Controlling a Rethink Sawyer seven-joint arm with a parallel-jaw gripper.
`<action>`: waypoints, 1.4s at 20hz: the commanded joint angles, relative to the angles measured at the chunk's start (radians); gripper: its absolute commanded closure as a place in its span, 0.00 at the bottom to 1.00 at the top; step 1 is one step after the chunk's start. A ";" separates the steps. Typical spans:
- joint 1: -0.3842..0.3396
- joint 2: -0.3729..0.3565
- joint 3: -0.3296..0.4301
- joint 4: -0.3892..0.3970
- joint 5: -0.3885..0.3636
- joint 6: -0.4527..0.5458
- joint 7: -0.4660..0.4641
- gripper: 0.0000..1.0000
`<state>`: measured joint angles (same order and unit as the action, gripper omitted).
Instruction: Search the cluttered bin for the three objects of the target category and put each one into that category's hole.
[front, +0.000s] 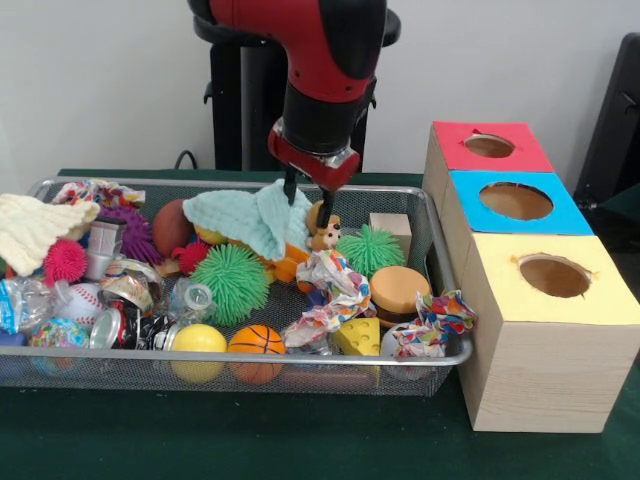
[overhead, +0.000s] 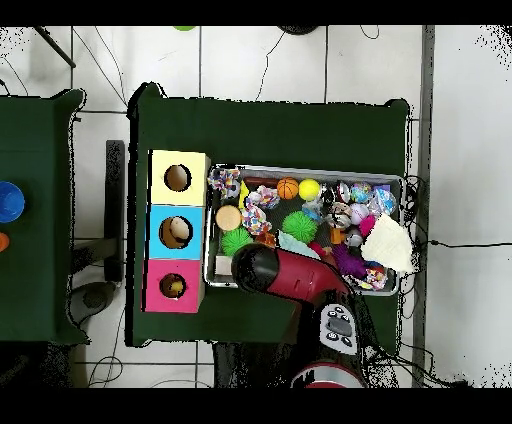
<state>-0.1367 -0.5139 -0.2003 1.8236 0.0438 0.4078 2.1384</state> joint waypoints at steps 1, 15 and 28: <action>-0.042 0.029 0.149 -0.006 0.065 -0.135 0.152 0.00; 0.030 0.108 0.061 -0.091 0.050 0.011 0.123 0.00; 0.163 0.203 -0.084 -0.261 0.009 0.369 0.123 0.00</action>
<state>0.0078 -0.3887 -0.2752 1.6773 0.0750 0.5873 2.1384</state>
